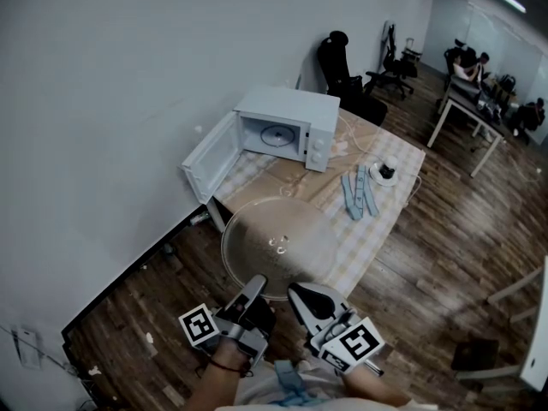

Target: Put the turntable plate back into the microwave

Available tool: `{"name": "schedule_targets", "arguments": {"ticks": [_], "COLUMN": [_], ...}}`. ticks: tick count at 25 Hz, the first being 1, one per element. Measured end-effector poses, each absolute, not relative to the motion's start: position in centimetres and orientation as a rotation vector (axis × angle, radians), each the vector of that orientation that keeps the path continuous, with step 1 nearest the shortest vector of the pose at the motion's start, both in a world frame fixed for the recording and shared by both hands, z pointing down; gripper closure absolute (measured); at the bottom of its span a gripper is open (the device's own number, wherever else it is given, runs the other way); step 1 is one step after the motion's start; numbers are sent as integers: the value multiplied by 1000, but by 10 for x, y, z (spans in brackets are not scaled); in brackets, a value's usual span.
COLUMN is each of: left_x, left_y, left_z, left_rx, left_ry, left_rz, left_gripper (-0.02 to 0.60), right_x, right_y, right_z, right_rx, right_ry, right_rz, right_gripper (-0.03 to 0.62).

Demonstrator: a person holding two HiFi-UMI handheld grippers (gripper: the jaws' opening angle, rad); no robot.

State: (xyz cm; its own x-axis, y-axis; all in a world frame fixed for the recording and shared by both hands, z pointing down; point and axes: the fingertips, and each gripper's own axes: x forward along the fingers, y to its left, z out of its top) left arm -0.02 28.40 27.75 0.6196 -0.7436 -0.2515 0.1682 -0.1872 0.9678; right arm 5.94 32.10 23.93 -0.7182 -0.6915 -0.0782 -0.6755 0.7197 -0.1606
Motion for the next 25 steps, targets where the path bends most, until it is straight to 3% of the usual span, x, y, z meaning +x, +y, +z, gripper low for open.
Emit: {"name": "schedule_targets", "arguments": {"ticks": [25], "left_x": [-90], "left_y": [179], "left_z": [291], "left_rx": [1583], "left_ry": [-390], "left_rz": [-771], "left_gripper": [523], "right_x": [-37], "right_y": [222], "right_z": [258], "right_rx": [-1293], "right_ry": [2731], "right_rz": [-220], "right_gripper": [560]}}
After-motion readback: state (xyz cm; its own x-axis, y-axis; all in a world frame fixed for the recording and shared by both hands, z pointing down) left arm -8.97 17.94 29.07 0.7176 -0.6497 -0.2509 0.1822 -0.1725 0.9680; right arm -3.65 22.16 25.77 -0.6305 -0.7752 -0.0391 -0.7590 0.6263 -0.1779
